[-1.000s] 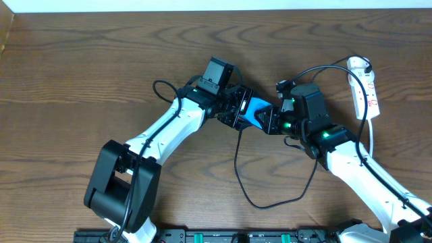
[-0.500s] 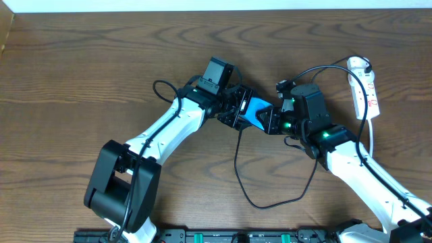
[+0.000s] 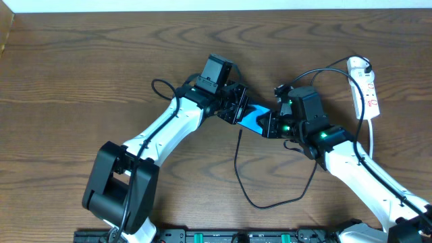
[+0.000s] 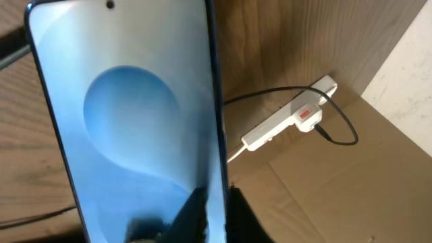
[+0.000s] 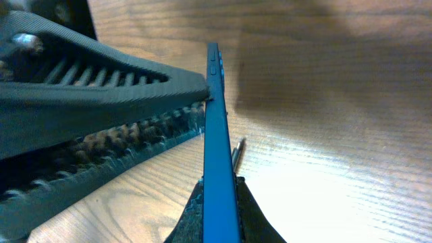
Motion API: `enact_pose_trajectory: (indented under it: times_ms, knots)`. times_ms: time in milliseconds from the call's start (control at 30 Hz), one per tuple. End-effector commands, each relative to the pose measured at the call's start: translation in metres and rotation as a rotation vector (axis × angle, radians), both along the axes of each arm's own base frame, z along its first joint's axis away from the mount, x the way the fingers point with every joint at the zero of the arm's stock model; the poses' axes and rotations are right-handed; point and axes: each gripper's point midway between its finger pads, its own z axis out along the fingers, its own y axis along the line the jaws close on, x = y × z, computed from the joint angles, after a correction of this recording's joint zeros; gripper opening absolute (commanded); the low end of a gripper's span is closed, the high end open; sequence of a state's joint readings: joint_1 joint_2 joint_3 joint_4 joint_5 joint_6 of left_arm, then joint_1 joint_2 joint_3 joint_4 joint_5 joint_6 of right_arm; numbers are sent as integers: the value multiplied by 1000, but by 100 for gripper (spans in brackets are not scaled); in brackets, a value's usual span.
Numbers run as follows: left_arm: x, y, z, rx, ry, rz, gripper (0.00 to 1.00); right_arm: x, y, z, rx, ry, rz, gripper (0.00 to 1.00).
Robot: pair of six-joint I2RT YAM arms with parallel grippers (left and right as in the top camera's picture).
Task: Plug charger to phone and switch on socket
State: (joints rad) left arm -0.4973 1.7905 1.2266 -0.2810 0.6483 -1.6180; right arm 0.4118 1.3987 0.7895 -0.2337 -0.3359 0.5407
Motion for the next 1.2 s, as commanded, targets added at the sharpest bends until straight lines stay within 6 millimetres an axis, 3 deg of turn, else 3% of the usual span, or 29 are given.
enact_pose_trajectory:
  times_ms: [0, 33, 133, 200, 300, 633, 967, 1167]
  knots:
    - [-6, -3, 11, -14, -22, -39, 8, 14, -7, 11, -27, -61, -42, 1]
    - [-6, -3, 11, -13, -29, -45, 15, 14, -9, 10, -35, -60, -49, 1]
    - [-6, -3, 11, -7, -53, -66, 60, 16, -16, 8, -61, -61, -75, 1]
    - [-6, -3, 11, -5, -68, -80, 73, 18, -19, 8, -61, -61, -85, 1]
    - [-6, -3, 12, -3, -83, -92, 85, 22, -27, 8, -56, -56, -115, 1]
    - [-3, -3, 15, 3, -154, -138, 90, 42, -54, 16, 109, 37, -355, 1]
    - [8, -9, 25, -19, -256, -162, 90, 60, -55, 51, 451, 136, -455, 1]
    - [27, -16, 45, -67, -379, -145, 90, 59, -51, 65, 629, 269, -500, 1]
